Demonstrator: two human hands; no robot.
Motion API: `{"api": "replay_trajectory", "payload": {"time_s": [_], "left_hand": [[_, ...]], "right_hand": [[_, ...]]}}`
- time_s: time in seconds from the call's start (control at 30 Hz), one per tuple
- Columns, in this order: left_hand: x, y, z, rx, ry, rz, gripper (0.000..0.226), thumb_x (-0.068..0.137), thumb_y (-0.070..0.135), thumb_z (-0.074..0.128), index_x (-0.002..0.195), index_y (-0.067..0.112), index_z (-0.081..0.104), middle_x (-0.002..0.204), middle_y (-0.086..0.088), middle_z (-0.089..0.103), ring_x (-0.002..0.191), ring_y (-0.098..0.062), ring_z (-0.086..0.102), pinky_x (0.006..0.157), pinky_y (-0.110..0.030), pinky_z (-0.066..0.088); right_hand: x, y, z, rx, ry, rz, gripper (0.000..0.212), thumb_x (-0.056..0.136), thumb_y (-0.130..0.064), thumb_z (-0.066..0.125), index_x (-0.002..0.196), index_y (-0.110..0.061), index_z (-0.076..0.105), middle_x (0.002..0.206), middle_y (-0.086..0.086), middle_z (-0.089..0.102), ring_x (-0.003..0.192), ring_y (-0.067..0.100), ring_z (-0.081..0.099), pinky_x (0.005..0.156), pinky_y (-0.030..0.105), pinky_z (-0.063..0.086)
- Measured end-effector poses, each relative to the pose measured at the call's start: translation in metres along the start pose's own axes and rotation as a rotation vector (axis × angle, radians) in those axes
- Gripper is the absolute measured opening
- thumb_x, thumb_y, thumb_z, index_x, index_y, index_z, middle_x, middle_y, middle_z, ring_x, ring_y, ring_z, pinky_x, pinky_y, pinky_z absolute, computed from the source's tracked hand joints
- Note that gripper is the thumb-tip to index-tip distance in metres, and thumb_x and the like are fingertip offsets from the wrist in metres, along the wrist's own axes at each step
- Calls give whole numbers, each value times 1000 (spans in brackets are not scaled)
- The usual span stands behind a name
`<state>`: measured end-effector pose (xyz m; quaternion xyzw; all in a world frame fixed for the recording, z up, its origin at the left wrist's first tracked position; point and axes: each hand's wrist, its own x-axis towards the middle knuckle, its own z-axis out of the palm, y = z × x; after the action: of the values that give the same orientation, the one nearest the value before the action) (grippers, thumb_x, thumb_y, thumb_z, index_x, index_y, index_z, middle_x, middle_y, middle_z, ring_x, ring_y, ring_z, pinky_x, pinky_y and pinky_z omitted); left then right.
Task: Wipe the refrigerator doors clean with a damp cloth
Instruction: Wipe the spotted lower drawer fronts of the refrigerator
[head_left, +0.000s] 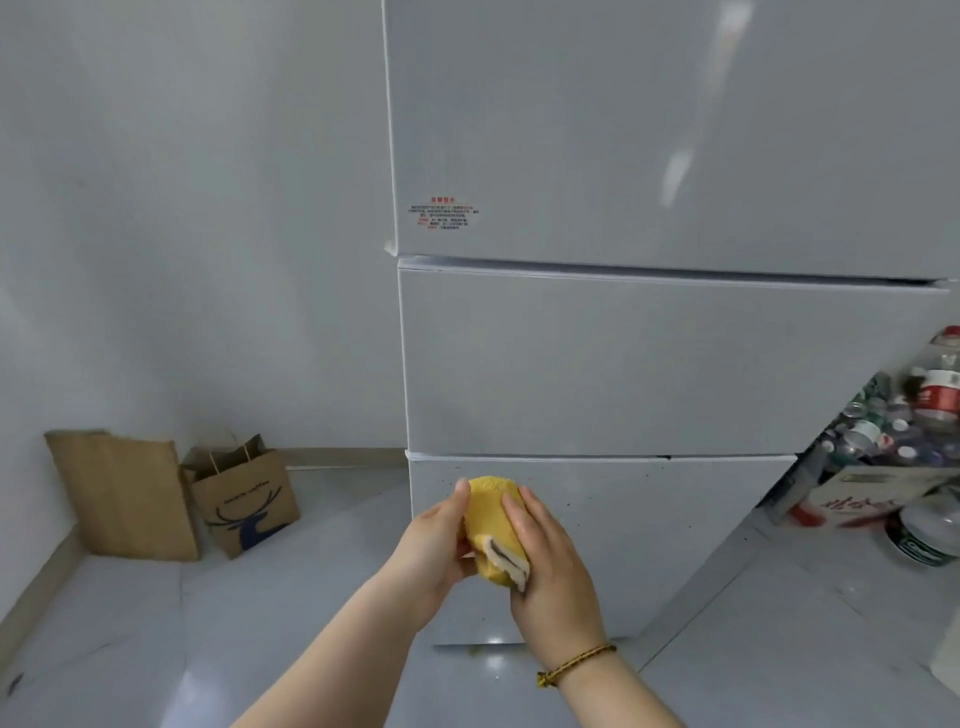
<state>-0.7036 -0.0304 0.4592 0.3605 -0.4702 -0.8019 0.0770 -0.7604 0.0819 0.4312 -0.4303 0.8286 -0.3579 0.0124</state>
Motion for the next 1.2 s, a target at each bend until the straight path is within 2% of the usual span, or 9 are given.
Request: {"api": "replay_trajectory", "payload": {"time_s": [0.07, 0.13, 0.3, 0.47, 0.6, 0.77, 1.0, 1.13, 1.2], "left_hand": [[29, -1, -4, 84, 145, 7, 33, 98, 29, 35, 105, 5, 57, 91, -9, 64, 78, -21, 59, 69, -27, 48], [47, 2, -13, 179, 320, 52, 27, 96, 16, 39, 118, 5, 51, 93, -6, 60, 73, -19, 54, 66, -27, 44], [97, 3, -33, 413, 422, 51, 62, 90, -2, 44, 145, 13, 18, 143, -6, 35, 123, -26, 42, 91, -31, 35], [134, 12, -49, 382, 316, 40, 46, 86, -7, 51, 130, 6, 44, 116, -4, 52, 101, -17, 45, 86, -27, 32], [143, 9, -56, 527, 399, 77, 34, 87, 7, 58, 120, 3, 52, 120, -13, 57, 108, -25, 50, 85, -29, 34], [146, 1, -60, 664, 423, 147, 31, 86, 15, 60, 115, 5, 56, 113, -13, 59, 113, -29, 50, 81, -28, 34], [150, 2, -64, 713, 426, 184, 8, 86, 17, 61, 89, 11, 55, 74, -3, 49, 81, -24, 44, 60, -29, 31], [140, -6, -68, 657, 410, 213, 13, 83, 16, 65, 94, 17, 59, 88, 0, 59, 88, -19, 51, 73, -26, 34], [125, -20, -71, 638, 413, 227, 14, 80, 14, 68, 87, 21, 59, 82, 6, 60, 88, -17, 53, 68, -24, 36]], "right_hand": [[8, 22, 5, 55, -32, 102, 71, 80, -14, 45, 141, -38, 21, 143, -11, 23, 135, 12, 32, 98, 11, 26], [11, 37, 5, 71, 61, 123, 63, 82, -6, 47, 139, -27, 34, 138, -11, 27, 131, 8, 32, 96, 3, 22], [28, 79, 10, 117, -54, 283, 65, 87, 3, 52, 142, -14, 21, 134, -17, 25, 124, -2, 24, 101, 8, 18], [39, 104, 14, 116, -61, 295, 70, 85, 5, 54, 140, -9, 14, 133, -18, 21, 125, 1, 25, 100, 5, 19], [37, 115, 14, 112, -25, 290, 70, 83, 6, 56, 141, -25, 30, 135, -11, 33, 127, 6, 30, 103, 15, 23], [28, 116, 16, 95, 169, 276, 68, 79, 8, 62, 136, -17, 34, 128, -7, 42, 123, 16, 46, 99, 23, 35], [42, 104, 29, -3, 380, 123, 47, 78, -22, 44, 124, -18, 38, 130, -3, 44, 113, 17, 41, 97, 2, 24], [62, 102, 28, -7, 418, 21, 45, 78, -18, 41, 124, -13, 40, 128, 3, 45, 114, 20, 42, 103, 1, 20], [82, 100, 25, -27, 419, -43, 44, 79, -15, 41, 122, -9, 41, 127, 10, 53, 115, 22, 42, 104, 4, 22]]}}
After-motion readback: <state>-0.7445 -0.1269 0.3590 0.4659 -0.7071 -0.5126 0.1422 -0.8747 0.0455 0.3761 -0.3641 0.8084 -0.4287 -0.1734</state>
